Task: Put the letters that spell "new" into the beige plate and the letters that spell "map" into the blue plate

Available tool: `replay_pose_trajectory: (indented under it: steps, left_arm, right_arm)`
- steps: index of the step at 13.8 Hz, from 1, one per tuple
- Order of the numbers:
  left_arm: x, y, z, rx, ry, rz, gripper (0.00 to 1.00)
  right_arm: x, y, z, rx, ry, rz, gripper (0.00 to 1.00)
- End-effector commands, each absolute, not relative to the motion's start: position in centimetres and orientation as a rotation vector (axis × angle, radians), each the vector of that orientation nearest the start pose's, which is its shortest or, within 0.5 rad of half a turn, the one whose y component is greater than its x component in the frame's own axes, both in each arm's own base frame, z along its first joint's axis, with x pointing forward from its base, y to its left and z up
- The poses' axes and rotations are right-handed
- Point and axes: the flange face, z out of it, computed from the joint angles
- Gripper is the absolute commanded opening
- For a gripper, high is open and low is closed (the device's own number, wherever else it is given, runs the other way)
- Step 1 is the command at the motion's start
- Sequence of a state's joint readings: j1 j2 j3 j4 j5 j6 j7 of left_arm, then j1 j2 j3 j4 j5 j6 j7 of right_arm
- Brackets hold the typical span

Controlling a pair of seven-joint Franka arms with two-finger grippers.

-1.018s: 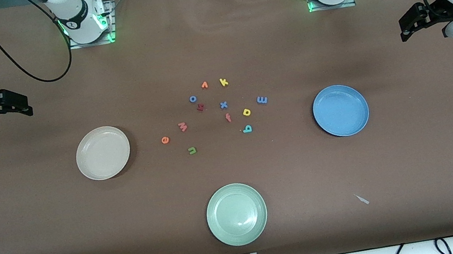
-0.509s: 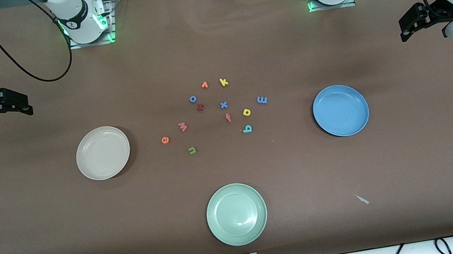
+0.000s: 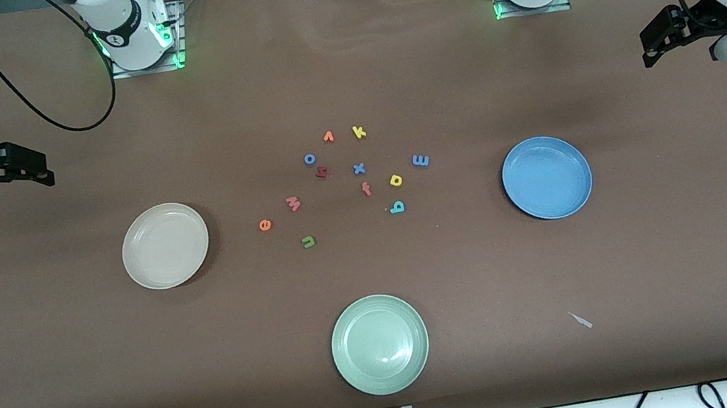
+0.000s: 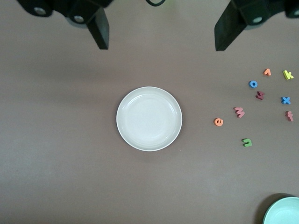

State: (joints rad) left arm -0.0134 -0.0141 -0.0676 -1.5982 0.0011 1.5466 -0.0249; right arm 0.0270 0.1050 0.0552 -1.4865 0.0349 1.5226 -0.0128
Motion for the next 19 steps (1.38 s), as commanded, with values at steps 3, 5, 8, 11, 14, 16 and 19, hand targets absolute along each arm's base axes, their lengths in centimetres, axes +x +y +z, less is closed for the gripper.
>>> replay_pose_trajectory:
  steps: [3, 5, 8, 11, 14, 16, 19]
  left_arm:
    - [54.67, -4.33, 61.55, -3.123, 0.117, 0.052, 1.0]
    - [54.63, -4.33, 61.63, -3.123, 0.117, 0.049, 1.0]
    - [54.68, -4.41, 61.56, -3.123, 0.12, 0.049, 1.0]
    - [54.72, -4.41, 61.41, -3.123, 0.12, 0.054, 1.0]
    - [54.9, -4.42, 61.14, -3.123, 0.122, 0.061, 1.0]
    - [54.96, -4.4, 61.14, -3.121, 0.122, 0.059, 1.0]
    - [55.05, -4.4, 61.05, -3.122, 0.122, 0.061, 1.0]
  right_arm:
    - [57.32, 5.27, 60.56, -3.087, -0.176, 0.087, 1.0]
    - [57.31, 5.51, 60.58, -3.088, -0.183, 0.085, 1.0]
    - [57.19, 5.56, 60.73, -3.091, -0.186, 0.085, 1.0]
    - [57.33, 5.72, 60.47, -3.093, -0.188, 0.083, 1.0]
    - [57.32, 6.1, 60.35, -3.089, -0.197, 0.083, 1.0]
    - [57.13, 6.14, 60.98, -3.092, -0.202, 0.074, 1.0]
    - [57.14, 6.16, 60.93, -3.09, -0.198, 0.074, 1.0]
